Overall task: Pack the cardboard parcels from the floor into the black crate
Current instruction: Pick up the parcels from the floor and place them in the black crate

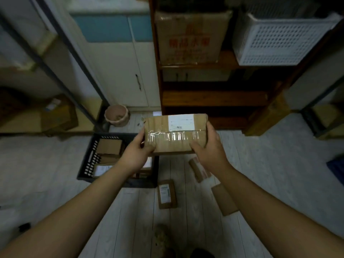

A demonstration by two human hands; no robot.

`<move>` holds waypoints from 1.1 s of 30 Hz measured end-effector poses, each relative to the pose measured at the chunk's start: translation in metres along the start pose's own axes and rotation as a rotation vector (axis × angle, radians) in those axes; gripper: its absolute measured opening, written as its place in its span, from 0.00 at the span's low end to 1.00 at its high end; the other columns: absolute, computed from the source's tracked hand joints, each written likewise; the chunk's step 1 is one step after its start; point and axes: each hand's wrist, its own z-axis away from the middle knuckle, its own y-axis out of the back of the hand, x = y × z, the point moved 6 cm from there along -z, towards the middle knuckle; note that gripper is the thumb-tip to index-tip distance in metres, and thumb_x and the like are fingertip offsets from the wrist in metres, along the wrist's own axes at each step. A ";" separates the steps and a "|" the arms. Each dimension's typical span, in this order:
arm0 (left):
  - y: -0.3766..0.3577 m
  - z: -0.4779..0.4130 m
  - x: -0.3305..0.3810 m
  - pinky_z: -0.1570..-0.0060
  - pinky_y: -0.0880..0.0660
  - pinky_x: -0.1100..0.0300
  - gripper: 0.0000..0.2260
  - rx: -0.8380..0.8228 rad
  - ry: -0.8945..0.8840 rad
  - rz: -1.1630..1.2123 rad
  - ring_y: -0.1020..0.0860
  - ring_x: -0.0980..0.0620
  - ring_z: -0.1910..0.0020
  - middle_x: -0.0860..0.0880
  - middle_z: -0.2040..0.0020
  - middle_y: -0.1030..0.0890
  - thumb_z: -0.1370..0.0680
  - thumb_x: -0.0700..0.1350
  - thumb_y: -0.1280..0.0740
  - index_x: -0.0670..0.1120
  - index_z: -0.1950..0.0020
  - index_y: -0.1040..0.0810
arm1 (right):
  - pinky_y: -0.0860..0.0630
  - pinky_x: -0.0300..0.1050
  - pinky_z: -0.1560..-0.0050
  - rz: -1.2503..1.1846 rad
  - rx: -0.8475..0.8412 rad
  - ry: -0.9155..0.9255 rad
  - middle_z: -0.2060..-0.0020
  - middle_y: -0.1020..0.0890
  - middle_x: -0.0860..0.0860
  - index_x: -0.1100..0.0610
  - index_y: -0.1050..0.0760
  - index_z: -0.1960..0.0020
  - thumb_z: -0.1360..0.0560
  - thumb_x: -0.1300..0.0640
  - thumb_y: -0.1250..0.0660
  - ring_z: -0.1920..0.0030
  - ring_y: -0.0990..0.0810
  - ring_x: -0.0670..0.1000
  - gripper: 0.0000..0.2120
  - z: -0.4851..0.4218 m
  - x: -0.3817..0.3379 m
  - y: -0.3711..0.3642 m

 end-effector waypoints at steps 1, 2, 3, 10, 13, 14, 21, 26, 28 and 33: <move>0.011 0.011 0.010 0.36 0.29 0.46 0.26 0.028 -0.006 0.006 0.26 0.51 0.38 0.54 0.36 0.25 0.22 0.46 0.36 0.61 0.27 0.40 | 0.31 0.44 0.44 -0.002 -0.015 0.024 0.31 0.35 0.50 0.45 0.51 0.23 0.24 0.54 0.33 0.34 0.32 0.50 0.37 0.007 -0.013 -0.001; 0.021 0.022 0.016 0.36 0.29 0.48 0.26 0.063 -0.009 0.011 0.26 0.52 0.38 0.54 0.36 0.26 0.22 0.44 0.37 0.60 0.27 0.40 | 0.33 0.43 0.43 -0.004 -0.043 0.043 0.30 0.36 0.49 0.45 0.51 0.23 0.23 0.54 0.34 0.34 0.32 0.50 0.37 0.013 -0.025 -0.003; 0.031 0.033 0.023 0.36 0.30 0.52 0.27 0.099 -0.017 0.013 0.26 0.53 0.39 0.55 0.37 0.27 0.21 0.42 0.37 0.59 0.26 0.41 | 0.34 0.42 0.42 -0.008 -0.080 0.060 0.30 0.37 0.48 0.44 0.52 0.23 0.23 0.53 0.34 0.34 0.33 0.48 0.37 0.021 -0.036 -0.006; 0.109 0.087 0.044 0.35 0.31 0.52 0.29 0.226 -0.037 -0.057 0.28 0.51 0.37 0.50 0.31 0.30 0.22 0.43 0.36 0.53 0.24 0.45 | 0.37 0.41 0.39 0.047 -0.169 0.171 0.27 0.40 0.46 0.45 0.54 0.22 0.24 0.51 0.33 0.30 0.37 0.48 0.39 0.062 -0.109 -0.033; 0.141 0.092 0.037 0.34 0.31 0.50 0.31 0.223 -0.033 -0.042 0.28 0.50 0.37 0.49 0.29 0.31 0.22 0.44 0.35 0.53 0.23 0.46 | 0.36 0.43 0.36 0.103 -0.170 0.202 0.26 0.41 0.47 0.47 0.54 0.22 0.25 0.50 0.32 0.29 0.38 0.50 0.40 0.068 -0.132 -0.055; 0.151 0.092 0.033 0.35 0.30 0.50 0.31 0.225 -0.027 -0.032 0.27 0.49 0.38 0.48 0.30 0.31 0.22 0.43 0.35 0.52 0.23 0.46 | 0.36 0.44 0.35 0.117 -0.166 0.204 0.26 0.41 0.48 0.47 0.54 0.22 0.24 0.50 0.32 0.29 0.37 0.50 0.40 0.069 -0.138 -0.065; 0.239 0.077 0.010 0.37 0.29 0.53 0.33 0.182 -0.033 -0.092 0.29 0.49 0.35 0.50 0.30 0.32 0.23 0.39 0.34 0.52 0.23 0.47 | 0.35 0.48 0.32 0.173 -0.130 0.162 0.25 0.42 0.50 0.49 0.54 0.22 0.23 0.50 0.34 0.29 0.37 0.52 0.38 0.068 -0.183 -0.165; 0.283 0.059 -0.002 0.34 0.31 0.49 0.35 0.128 -0.009 -0.165 0.32 0.45 0.32 0.47 0.28 0.34 0.24 0.39 0.33 0.52 0.23 0.49 | 0.36 0.46 0.33 0.159 -0.101 0.135 0.27 0.42 0.51 0.47 0.54 0.22 0.23 0.51 0.34 0.30 0.37 0.52 0.38 0.060 -0.202 -0.203; 0.284 0.050 -0.006 0.34 0.32 0.51 0.35 0.109 -0.011 -0.186 0.33 0.46 0.31 0.47 0.28 0.35 0.24 0.39 0.33 0.52 0.23 0.49 | 0.35 0.45 0.34 0.159 -0.104 0.116 0.28 0.42 0.51 0.47 0.54 0.22 0.23 0.51 0.34 0.31 0.36 0.52 0.38 0.055 -0.197 -0.211; 0.285 0.002 -0.026 0.32 0.33 0.49 0.38 0.061 0.053 -0.259 0.34 0.46 0.30 0.48 0.27 0.36 0.25 0.42 0.32 0.53 0.23 0.52 | 0.34 0.46 0.35 0.160 -0.112 0.046 0.29 0.42 0.51 0.47 0.54 0.22 0.23 0.51 0.34 0.32 0.35 0.52 0.38 0.019 -0.178 -0.230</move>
